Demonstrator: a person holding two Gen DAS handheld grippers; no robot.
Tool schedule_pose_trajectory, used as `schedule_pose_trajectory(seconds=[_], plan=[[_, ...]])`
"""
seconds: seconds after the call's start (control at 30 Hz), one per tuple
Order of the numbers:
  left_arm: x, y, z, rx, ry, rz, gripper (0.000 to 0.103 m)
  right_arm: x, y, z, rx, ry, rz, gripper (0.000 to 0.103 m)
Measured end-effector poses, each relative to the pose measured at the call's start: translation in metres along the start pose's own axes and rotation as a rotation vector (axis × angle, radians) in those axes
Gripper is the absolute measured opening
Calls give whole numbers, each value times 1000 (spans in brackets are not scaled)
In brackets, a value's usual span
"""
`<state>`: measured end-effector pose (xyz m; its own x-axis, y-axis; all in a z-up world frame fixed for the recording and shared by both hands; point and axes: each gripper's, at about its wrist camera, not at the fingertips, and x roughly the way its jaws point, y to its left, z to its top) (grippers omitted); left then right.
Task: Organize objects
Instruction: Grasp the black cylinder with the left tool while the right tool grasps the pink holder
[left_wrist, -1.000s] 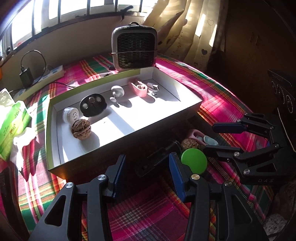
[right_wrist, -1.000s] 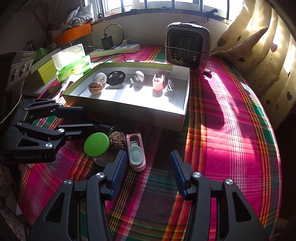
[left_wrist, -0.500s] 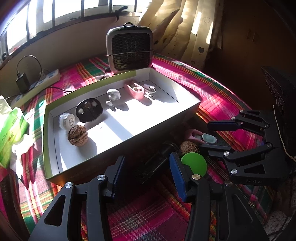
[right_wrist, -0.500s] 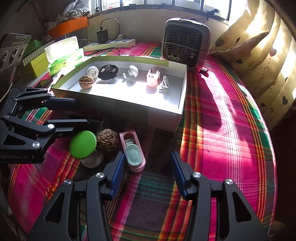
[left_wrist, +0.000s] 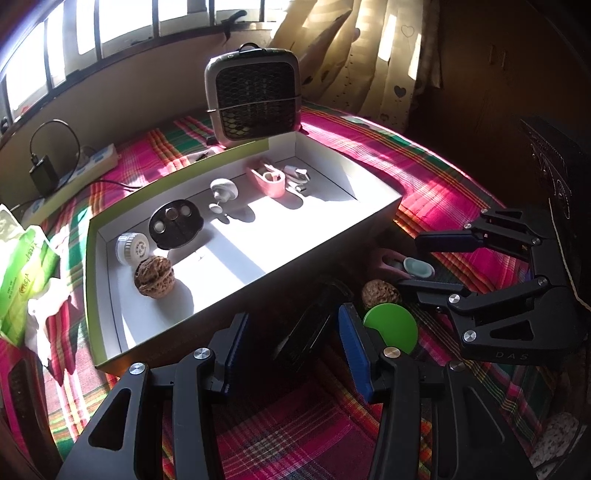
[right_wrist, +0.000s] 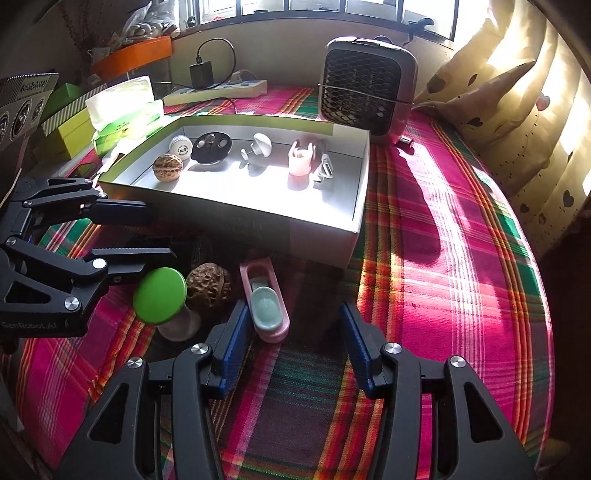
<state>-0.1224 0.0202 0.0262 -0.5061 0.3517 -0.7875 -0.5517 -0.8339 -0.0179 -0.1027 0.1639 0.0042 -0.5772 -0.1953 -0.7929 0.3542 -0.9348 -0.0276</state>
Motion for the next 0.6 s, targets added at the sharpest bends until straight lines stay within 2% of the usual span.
schedule_pose_trajectory(seconds=[0.43,0.6], plan=[[6,2,-3,-34,24,27,46,2,1,1,18,-15,-12,50],[12,-6,-8,-8,46,63,45,2,2,1,20,-16,-19,50]])
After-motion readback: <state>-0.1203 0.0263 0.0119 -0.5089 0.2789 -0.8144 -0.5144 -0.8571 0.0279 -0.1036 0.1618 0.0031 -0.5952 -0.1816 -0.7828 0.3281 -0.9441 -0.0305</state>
